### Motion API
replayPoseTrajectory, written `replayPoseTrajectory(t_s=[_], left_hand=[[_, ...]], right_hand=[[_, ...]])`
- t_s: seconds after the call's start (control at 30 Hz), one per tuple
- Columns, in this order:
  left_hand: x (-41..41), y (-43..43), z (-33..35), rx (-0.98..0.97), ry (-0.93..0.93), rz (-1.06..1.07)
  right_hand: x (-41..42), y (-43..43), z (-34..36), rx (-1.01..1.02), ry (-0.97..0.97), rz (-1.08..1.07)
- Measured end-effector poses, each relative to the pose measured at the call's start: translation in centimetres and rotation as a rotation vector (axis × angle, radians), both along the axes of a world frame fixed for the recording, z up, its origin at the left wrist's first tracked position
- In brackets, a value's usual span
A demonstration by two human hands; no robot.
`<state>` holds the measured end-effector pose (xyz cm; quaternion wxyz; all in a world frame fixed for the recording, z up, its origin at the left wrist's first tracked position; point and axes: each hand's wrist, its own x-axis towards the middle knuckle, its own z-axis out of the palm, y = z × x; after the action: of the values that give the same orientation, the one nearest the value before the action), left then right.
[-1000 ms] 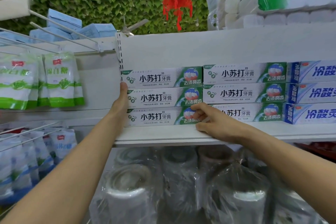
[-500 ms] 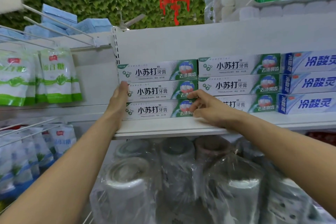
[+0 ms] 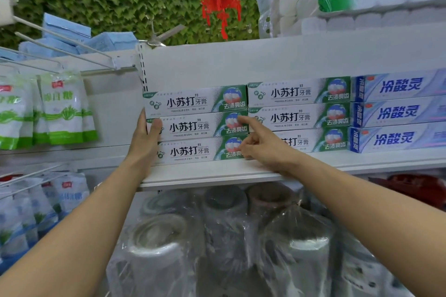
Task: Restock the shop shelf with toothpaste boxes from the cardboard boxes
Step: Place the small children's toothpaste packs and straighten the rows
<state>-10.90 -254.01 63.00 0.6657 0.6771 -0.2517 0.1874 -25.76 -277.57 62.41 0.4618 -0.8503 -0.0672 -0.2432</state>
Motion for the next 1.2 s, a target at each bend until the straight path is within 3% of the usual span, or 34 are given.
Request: replayPoseTrajectory(t_s=[0.23,0.47,0.67,0.87,0.97,1.2], left_hand=[[0.3,-0.3,0.0,0.004,0.062,-0.033],[1.1,0.0,0.1,0.057,0.091,-0.008],[0.7,0.1,0.2,0.009,0.090,-0.042],[0.9,0.1,0.2,0.027,0.078,-0.065],[0.5,0.0,0.1,0.025,0.056,-0.053],[0.6,0.2,0.2,0.015,0.075,-0.039]], right_hand=[[-1.2,-4.3,0.3,-0.082,-0.029,-0.254],[-1.0,-5.8,1.2,-0.031,0.104,-0.155],[-1.4,-5.6,1.7,-0.078,-0.040,-0.249],[-1.3,-5.9,2.8,-0.135,0.083,-0.188],[-1.6,-5.7,2.4,-0.107,0.050,-0.190],[-3.0,-7.6,0.1,-0.073,-0.021,-0.417]])
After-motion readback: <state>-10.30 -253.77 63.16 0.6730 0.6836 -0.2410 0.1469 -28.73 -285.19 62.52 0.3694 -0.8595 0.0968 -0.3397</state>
